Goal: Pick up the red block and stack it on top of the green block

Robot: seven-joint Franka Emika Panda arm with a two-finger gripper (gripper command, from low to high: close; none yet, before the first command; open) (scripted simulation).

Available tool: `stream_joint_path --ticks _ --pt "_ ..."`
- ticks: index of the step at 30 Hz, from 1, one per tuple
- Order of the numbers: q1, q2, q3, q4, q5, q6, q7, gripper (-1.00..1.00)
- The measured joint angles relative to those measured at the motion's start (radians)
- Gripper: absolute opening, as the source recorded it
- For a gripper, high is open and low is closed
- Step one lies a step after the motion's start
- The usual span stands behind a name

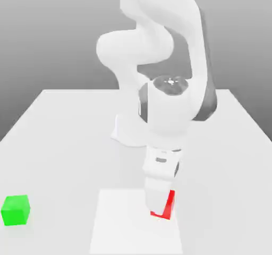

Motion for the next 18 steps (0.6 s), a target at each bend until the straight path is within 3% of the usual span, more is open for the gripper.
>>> stream_joint_path --ticks 1,8,18 --pt "-0.010 0.018 0.014 0.001 0.014 0.014 -0.009 -1.00" --pt "-0.013 0.020 0.017 0.001 0.015 0.014 -0.010 -1.00" --pt "0.033 -0.161 -0.067 -0.021 -0.138 -0.134 0.100 -1.00"
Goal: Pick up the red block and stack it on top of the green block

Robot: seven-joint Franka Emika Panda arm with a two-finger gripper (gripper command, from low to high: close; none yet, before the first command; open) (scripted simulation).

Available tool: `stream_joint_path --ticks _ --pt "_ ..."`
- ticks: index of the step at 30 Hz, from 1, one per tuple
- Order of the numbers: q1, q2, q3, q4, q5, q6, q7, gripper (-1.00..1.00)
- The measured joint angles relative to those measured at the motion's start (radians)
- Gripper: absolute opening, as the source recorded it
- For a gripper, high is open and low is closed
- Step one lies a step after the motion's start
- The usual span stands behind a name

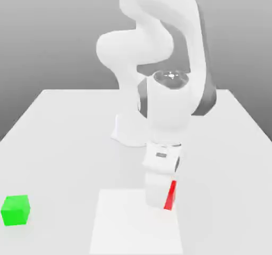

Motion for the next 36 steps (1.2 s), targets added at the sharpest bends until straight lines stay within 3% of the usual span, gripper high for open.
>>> stream_joint_path --ticks 5,19,33,36 --pt "-0.013 -0.056 -0.021 -0.003 -0.035 -0.060 0.044 -1.00" --pt "-0.274 -0.002 -0.162 0.150 -0.017 -0.160 0.221 -1.00" --pt "-0.476 0.081 -0.316 0.309 0.100 -0.260 0.329 -1.00" --pt "-0.516 0.159 -0.292 0.328 0.185 -0.214 0.283 -1.00"
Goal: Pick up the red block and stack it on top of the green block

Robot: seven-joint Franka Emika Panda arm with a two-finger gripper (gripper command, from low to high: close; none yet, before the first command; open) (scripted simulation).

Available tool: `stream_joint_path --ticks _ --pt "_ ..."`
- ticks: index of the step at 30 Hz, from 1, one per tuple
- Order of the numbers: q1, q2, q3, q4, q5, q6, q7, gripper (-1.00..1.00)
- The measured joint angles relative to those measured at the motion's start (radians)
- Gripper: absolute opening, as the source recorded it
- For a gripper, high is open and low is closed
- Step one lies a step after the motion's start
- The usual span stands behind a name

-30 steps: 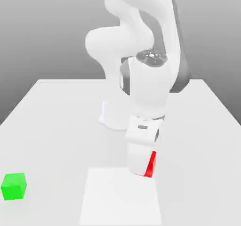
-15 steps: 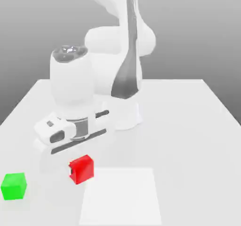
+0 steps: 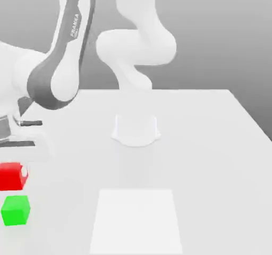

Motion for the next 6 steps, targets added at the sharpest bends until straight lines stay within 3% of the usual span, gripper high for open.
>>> stream_joint_path --ticks 2,3,6 --pt "-0.034 0.070 0.043 0.008 0.072 0.053 -0.050 -1.00" --pt "-0.049 0.096 0.063 0.010 0.098 0.074 -0.068 1.00" --pt "-0.049 0.096 0.063 0.010 0.098 0.074 -0.068 1.00"
